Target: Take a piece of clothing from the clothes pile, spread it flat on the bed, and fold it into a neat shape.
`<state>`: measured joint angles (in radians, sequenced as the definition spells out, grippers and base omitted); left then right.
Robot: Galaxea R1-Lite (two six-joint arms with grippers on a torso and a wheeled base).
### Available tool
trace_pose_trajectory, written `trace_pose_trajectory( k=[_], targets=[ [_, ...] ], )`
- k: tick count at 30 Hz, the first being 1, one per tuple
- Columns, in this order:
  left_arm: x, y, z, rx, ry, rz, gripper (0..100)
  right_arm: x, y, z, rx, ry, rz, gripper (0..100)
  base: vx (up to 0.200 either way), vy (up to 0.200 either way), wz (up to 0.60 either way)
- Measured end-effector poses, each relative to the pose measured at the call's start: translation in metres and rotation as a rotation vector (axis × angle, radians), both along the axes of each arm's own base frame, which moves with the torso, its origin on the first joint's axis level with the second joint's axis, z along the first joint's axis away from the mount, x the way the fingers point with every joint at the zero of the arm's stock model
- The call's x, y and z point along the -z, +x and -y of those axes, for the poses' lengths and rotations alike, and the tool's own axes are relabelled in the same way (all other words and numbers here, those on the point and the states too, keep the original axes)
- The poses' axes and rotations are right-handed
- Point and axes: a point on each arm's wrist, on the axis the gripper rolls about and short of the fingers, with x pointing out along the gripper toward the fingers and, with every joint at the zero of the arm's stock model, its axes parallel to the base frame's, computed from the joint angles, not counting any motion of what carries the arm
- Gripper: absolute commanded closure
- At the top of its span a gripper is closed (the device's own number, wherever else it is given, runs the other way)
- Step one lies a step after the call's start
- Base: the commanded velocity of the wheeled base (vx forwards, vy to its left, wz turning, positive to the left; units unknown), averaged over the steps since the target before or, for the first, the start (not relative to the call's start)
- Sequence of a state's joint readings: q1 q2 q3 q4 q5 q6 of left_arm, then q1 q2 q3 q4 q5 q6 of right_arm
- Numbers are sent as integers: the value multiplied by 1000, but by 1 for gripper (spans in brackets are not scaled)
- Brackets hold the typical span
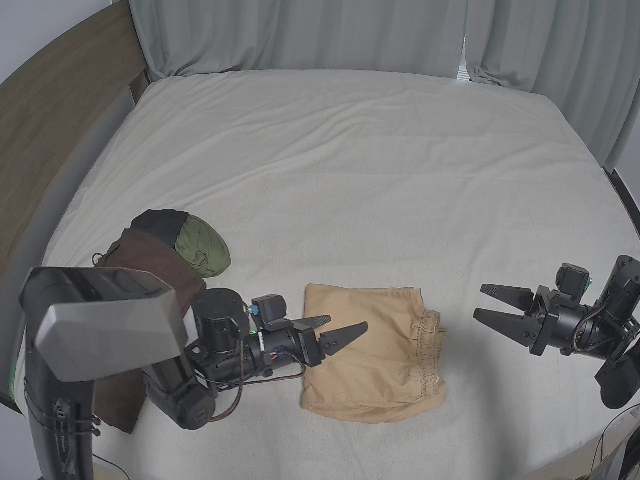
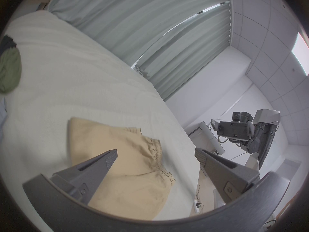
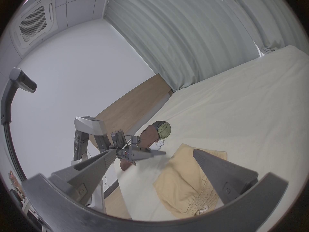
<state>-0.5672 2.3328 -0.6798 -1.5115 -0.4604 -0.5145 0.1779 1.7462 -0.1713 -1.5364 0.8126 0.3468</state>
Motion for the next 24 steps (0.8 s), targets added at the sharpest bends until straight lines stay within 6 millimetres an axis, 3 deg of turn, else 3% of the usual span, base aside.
trace_pose_trajectory(
  k=[14,24],
  targets=[
    [-81,-13,-77,-161,-17,189,0,2,-5,-10,-42,-3,-10,0,0,0,0],
    [-109,-21,-122,-238,-26,271,0,2,-5,-10,-42,-3,-14,0,0,0,0]
  ],
)
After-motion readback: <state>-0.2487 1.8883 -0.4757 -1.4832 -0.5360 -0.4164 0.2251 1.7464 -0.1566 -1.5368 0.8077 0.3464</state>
